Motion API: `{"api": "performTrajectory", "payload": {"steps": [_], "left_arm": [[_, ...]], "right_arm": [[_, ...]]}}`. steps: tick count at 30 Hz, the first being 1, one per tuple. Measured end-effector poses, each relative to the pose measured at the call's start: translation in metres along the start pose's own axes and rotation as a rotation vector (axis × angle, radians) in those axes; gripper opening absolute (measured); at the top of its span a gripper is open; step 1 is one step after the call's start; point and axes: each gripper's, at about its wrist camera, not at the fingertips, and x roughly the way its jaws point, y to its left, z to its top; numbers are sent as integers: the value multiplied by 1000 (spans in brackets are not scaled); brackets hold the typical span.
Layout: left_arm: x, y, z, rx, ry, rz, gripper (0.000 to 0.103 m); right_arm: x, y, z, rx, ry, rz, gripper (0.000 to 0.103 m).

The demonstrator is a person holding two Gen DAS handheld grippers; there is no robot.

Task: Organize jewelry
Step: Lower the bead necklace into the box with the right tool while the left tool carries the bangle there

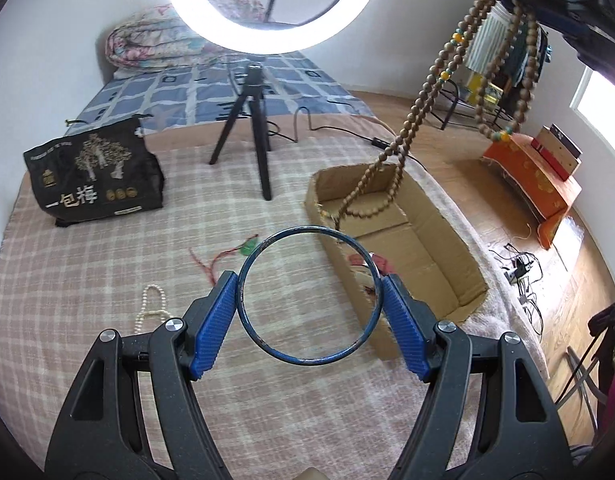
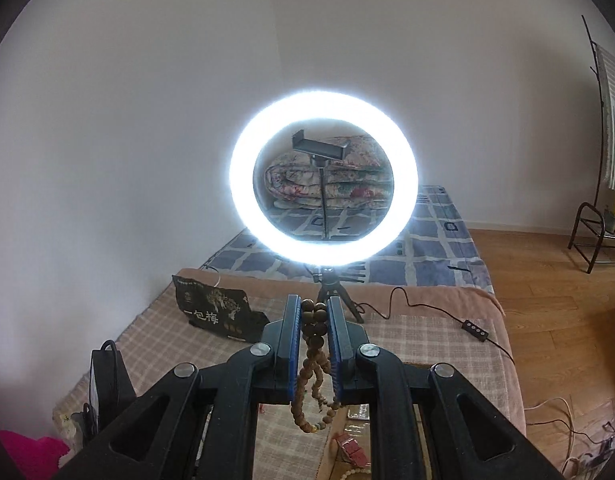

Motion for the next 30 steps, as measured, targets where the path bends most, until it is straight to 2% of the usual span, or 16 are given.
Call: {"api": "performTrajectory", "payload": {"steps": [14,30], "left_arm": [[42,-62,-1,72,45,-53,74],[91,-99,-12,122,100,-49,74]], "right_arm": [[13,-63,-12,71,32,-100,11],[76,-113,-59,127,183,-139,11]]}}
